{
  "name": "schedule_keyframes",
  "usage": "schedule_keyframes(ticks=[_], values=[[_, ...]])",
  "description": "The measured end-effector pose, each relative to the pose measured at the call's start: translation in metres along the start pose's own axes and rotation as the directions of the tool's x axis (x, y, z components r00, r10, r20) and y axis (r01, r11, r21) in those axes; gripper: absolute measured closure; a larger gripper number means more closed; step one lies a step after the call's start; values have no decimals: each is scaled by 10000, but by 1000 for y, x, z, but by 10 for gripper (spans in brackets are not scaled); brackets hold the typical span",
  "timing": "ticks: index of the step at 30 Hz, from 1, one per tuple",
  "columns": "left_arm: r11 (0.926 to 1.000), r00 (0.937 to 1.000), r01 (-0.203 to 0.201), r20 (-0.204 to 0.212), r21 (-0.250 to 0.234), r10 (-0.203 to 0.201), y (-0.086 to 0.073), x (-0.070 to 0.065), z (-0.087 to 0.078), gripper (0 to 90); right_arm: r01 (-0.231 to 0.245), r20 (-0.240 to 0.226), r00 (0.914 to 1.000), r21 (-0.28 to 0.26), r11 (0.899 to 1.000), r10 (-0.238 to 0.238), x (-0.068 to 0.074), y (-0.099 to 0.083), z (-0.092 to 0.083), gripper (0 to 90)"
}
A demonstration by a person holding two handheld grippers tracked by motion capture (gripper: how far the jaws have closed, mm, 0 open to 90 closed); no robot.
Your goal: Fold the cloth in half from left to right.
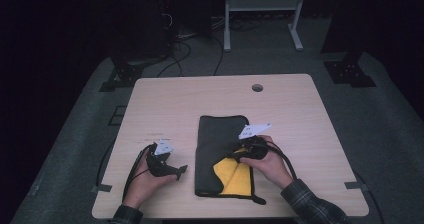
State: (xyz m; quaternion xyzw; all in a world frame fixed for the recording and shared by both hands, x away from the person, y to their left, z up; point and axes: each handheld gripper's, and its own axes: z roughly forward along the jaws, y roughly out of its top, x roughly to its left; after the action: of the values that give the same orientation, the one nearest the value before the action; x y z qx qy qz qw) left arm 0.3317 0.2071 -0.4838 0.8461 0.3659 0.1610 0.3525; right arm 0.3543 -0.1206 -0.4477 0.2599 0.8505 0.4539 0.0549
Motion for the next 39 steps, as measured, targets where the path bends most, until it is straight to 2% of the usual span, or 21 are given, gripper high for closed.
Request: schedule_keyframes(ticks=[4,8,13,20,24,27,31,35,39], values=[[10000,10000,-1,2,4,1,0,0,0,0,121,-438,9990,101,9999,-116,16,2,12,527],[10000,10000,-4,2,8,4,0,0,0,0,308,-623,9976,294,9991,-289,26,2,23,492],[10000,10000,-34,-1,7,34,0,0,0,0,376,-510,9981,519,9979,-350,33,0,38,455],[10000,10000,-33,0,8,33,0,0,0,0,910,-341,9955,919,9916,-882,40,-6,51,451],[10000,10000,-35,-1,9,35,0,0,0,0,1444,-82,9895,1033,9841,-1444,45,-7,51,506],[10000,10000,-30,0,8,30,0,0,0,0,1459,-39,9892,1109,9831,-1464,47,-7,49,586],[10000,10000,-30,0,8,30,0,0,0,0,1283,-130,9917,1040,9863,-1277,45,-7,46,664],[10000,10000,-25,-1,5,25,0,0,0,0,1023,-233,9947,897,9907,-1006,40,-7,38,810],[10000,10000,-30,-1,6,30,0,0,0,0,397,-468,9982,535,9978,-372,35,-6,25,824]])
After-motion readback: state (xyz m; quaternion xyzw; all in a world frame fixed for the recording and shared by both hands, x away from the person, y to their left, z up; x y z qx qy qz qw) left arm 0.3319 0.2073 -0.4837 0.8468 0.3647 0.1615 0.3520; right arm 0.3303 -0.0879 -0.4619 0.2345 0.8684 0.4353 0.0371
